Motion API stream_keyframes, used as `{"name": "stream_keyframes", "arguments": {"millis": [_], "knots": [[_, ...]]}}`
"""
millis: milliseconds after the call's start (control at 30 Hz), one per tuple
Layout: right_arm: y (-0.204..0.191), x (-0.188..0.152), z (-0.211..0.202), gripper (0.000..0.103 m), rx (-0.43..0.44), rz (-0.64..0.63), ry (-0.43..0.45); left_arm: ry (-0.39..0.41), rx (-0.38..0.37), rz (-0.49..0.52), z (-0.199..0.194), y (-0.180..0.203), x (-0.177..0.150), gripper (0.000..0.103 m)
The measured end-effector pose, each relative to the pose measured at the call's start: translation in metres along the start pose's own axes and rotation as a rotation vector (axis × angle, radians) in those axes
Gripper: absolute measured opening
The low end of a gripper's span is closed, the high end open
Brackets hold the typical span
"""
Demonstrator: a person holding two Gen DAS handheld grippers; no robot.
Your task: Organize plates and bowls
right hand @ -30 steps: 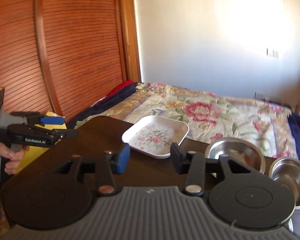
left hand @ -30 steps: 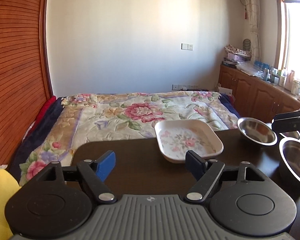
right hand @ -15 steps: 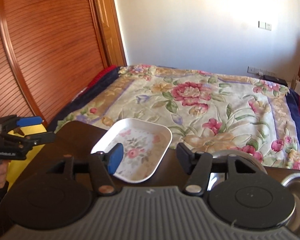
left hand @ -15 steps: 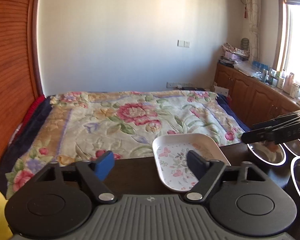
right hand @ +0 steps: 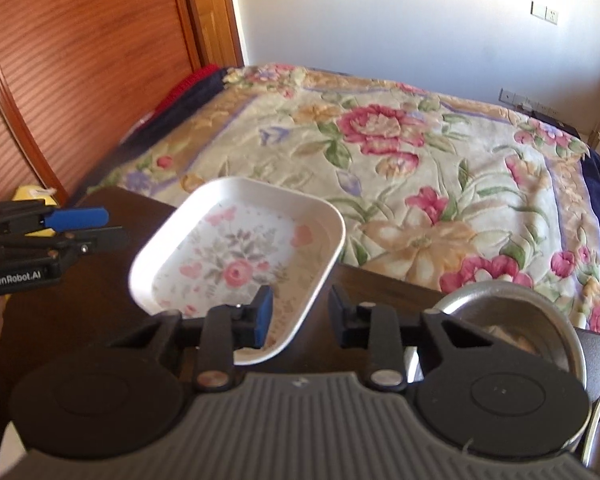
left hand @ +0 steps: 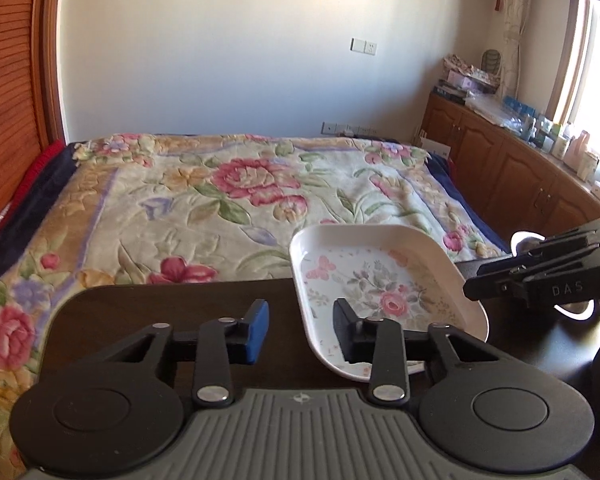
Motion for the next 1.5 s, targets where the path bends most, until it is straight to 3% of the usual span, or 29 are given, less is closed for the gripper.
{"name": "stream_keyframes", "arguments": {"millis": [400, 467, 667, 1100, 1500], "knots": [[0.006, -0.002, 0.019, 0.027, 0.006, 0.012, -0.063, -0.038, -0.003, 0.004, 0.02, 0.004, -0.006, 0.025], [0.005, -0.002, 0.02, 0.026, 0.006, 0.01, -0.063, -0.048, -0.004, 0.006, 0.023, 0.004, -0.007, 0.012], [0.001, -0.004, 0.025, 0.014, 0.005, -0.009, -0.077, -0.051, -0.005, 0.004, 0.026, 0.005, -0.008, 0.012], [0.001, -0.004, 0.025, 0.012, 0.003, 0.005, -0.077, -0.071, 0.006, 0.016, 0.015, 0.009, -0.012, 0.011], [-0.009, -0.013, -0.005, 0.012, 0.055, 0.0, -0.029, -0.016, 0.027, 0.049, -0.037, 0.02, -0.002, 0.011]]}}
Point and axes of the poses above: each gripper's, at about its wrist camera, not at the fingertips, and z roughly the way its jaws point, y to its right, x to its top, the point moved 7 cm from there along z, roughly the way its jaws point, and after that the axes turned 6 degrees about z, right-handed, at the moved point
